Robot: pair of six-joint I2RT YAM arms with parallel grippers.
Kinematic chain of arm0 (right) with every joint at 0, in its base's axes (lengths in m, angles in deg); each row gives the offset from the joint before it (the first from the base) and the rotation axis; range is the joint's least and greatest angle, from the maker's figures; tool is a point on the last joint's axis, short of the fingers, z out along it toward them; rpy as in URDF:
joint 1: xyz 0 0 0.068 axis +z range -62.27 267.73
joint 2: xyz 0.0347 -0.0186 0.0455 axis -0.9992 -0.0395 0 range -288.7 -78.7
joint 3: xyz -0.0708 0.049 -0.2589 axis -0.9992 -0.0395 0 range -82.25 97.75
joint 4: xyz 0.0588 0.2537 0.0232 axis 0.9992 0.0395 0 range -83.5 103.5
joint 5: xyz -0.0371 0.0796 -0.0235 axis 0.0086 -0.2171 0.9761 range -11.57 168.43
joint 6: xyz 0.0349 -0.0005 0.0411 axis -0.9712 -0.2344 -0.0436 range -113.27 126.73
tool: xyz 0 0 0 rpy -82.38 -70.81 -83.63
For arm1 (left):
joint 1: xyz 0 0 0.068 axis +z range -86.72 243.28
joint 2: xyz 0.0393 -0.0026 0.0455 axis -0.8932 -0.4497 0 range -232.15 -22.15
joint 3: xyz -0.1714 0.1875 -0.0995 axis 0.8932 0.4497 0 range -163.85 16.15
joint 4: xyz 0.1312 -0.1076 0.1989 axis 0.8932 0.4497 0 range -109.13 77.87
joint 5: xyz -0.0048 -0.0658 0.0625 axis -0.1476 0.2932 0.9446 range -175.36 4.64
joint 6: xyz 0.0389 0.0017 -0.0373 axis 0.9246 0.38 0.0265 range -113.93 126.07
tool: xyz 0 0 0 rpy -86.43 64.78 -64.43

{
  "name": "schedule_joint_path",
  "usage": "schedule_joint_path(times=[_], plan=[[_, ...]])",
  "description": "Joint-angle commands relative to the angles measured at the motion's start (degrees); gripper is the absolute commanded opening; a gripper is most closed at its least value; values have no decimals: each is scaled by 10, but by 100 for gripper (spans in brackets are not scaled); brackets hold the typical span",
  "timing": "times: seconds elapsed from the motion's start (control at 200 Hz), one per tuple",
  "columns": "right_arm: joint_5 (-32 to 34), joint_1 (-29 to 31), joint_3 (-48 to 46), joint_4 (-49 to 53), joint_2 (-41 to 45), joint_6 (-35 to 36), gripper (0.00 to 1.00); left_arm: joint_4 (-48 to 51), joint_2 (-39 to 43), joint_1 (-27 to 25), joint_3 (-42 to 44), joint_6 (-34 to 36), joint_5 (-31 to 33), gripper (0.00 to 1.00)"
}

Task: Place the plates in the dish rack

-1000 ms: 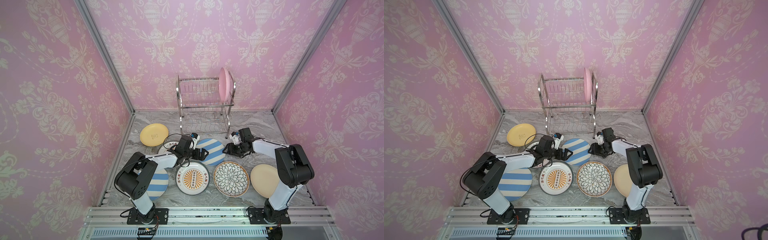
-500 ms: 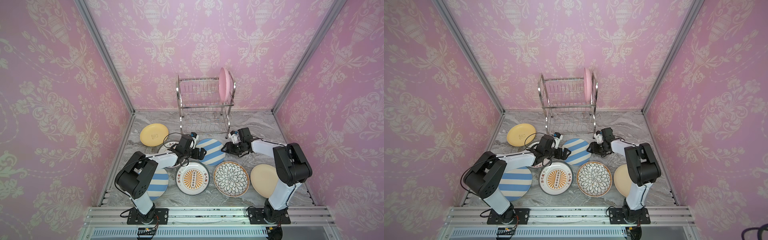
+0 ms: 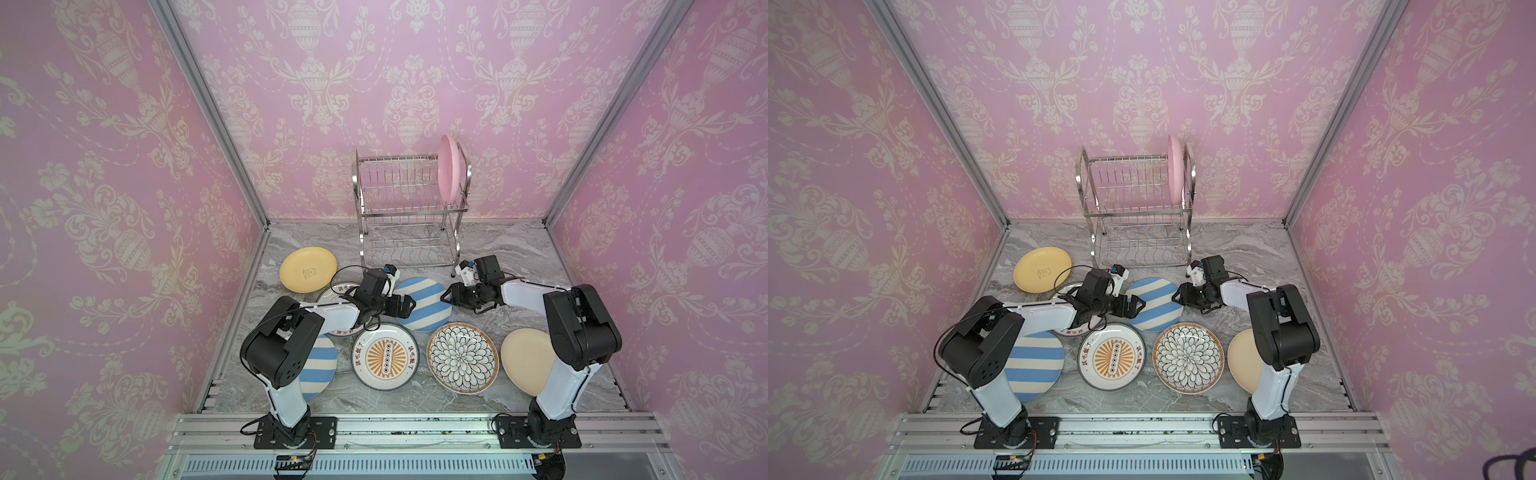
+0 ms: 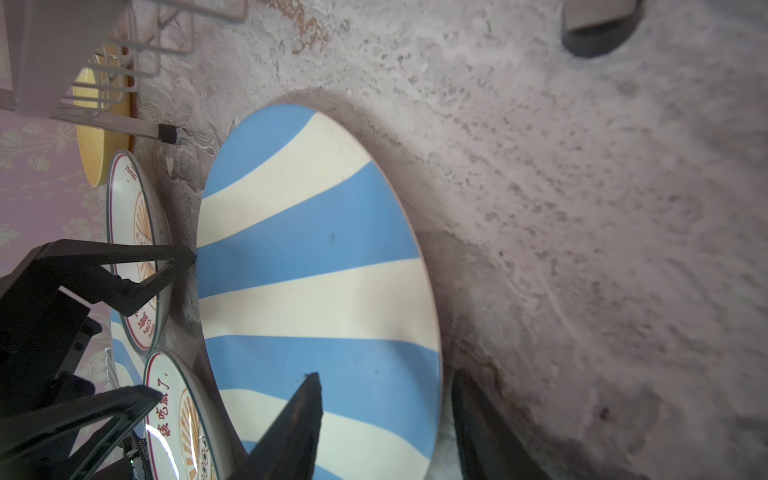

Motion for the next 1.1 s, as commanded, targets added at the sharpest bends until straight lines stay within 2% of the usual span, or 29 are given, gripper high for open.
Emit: schedule_joint_path(times=[0.0,0.19,0.495,0.671,0.746,0.861,0.931,1.096], plan=[[-4,5,-19,-3,-20,-21,49,-7,-9,2,-6,-15,-23,99],[-28,6,-27,-37,-18,-41,38,-13,-13,2,-3,-21,-25,99],[-67,7,-23,-82,-17,-73,27,-25,-19,3,-9,-21,-25,99],[-79,8,-19,-94,-19,-82,17,-34,-19,6,-10,-21,-27,99],[-86,10,-18,-100,-18,-88,15,-42,-21,8,-10,-23,-30,99],[-93,11,-23,-117,-16,-98,17,-59,-25,12,-9,-31,-38,99],[-93,10,-25,-123,-17,-101,26,-72,-29,15,-7,-38,-45,99],[-65,10,-21,-88,-25,-87,32,-73,-32,18,-6,-45,-50,99]])
